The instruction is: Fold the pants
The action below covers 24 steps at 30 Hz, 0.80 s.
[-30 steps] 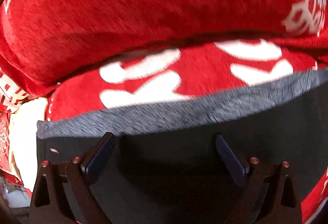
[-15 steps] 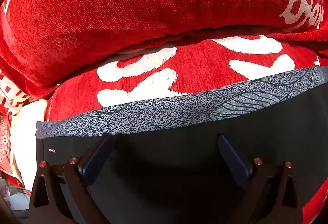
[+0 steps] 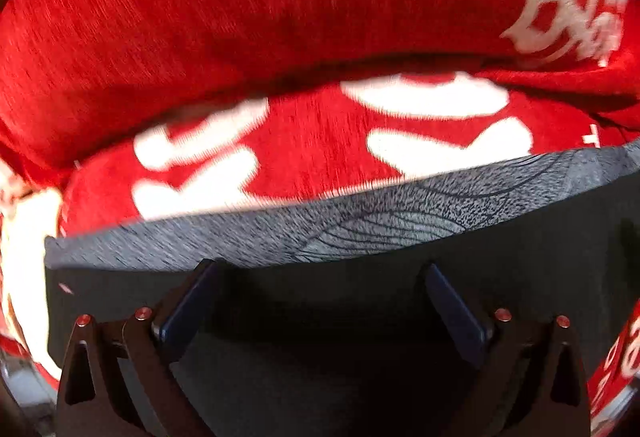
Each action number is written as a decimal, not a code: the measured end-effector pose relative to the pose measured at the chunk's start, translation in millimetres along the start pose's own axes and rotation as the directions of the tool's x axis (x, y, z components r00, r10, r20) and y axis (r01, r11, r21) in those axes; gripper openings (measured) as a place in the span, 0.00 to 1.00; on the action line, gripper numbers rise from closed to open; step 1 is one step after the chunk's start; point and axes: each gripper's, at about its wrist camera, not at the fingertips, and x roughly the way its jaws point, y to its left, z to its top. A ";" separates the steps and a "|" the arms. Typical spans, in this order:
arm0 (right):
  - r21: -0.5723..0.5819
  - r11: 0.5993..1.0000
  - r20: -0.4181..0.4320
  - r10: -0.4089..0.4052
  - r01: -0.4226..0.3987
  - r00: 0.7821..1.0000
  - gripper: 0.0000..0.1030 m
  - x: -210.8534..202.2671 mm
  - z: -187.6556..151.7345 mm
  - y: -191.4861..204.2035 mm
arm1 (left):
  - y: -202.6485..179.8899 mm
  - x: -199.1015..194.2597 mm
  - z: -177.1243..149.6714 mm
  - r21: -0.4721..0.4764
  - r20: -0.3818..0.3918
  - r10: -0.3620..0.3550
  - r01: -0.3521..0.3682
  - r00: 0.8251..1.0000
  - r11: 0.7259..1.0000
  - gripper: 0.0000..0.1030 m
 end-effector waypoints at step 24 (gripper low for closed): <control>0.365 0.931 -0.123 0.033 0.015 0.992 0.29 -46.1 -100.0 -49.7 | -28.3 -44.6 -91.8 0.168 -0.052 0.001 0.008 0.999 0.986 1.00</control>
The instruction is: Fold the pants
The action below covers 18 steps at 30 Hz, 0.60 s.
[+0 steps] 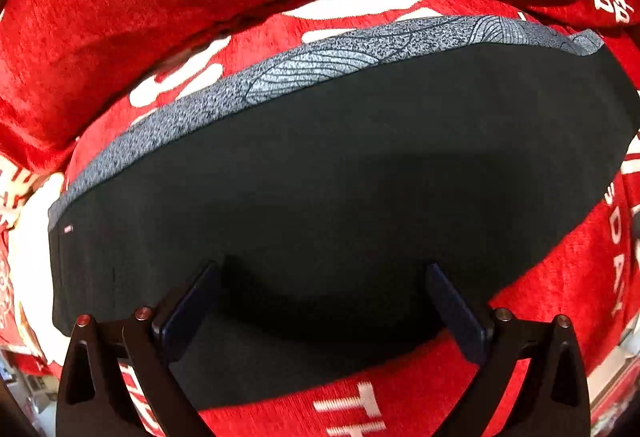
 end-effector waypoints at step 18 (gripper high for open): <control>0.104 0.994 -0.037 0.033 -0.029 0.999 0.41 3.9 -20.8 -34.0 | -47.9 -26.0 8.2 0.039 -0.018 -0.045 0.046 0.999 0.998 1.00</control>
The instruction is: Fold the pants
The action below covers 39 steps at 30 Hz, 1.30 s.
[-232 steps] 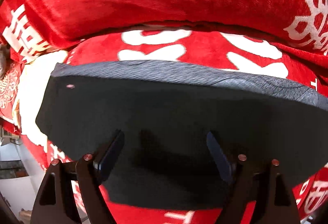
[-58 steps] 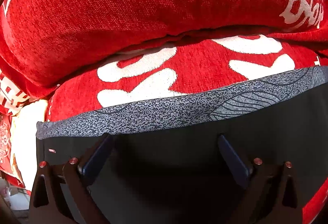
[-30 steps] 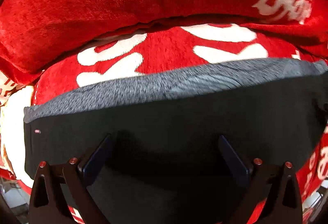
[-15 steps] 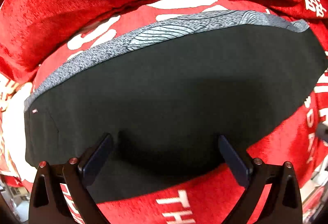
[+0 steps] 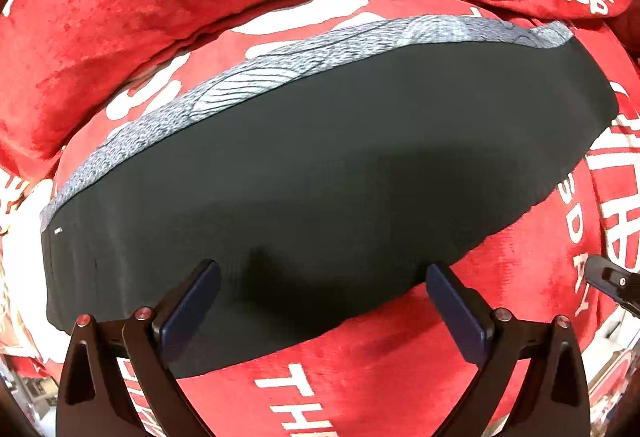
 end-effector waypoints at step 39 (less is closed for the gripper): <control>-0.006 0.935 0.177 0.349 -0.354 0.920 0.14 15.9 147.4 -37.9 | -52.9 -10.8 66.5 -0.158 0.150 0.072 -0.048 0.986 0.986 1.00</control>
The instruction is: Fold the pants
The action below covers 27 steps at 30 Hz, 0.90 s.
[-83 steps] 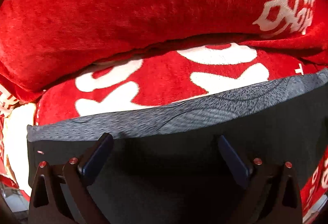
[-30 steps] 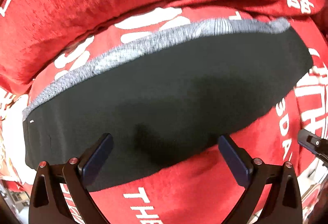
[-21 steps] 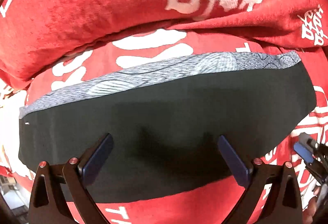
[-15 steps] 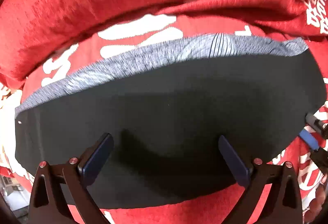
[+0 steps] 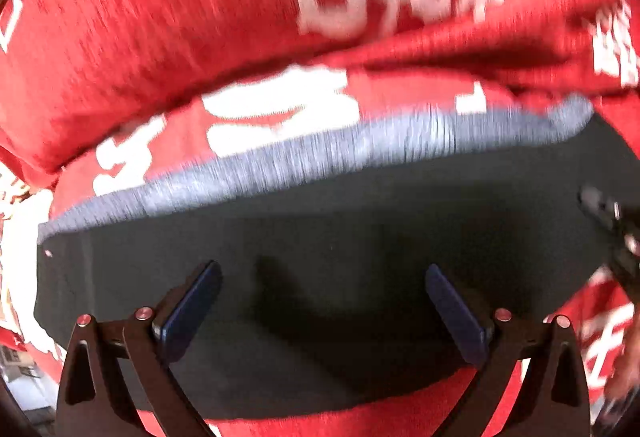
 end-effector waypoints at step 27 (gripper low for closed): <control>-0.745 0.550 0.213 -0.341 0.378 0.916 0.14 8.6 -130.6 235.1 | 150.9 -15.7 -8.4 -0.060 0.031 -0.062 0.063 0.998 0.996 1.00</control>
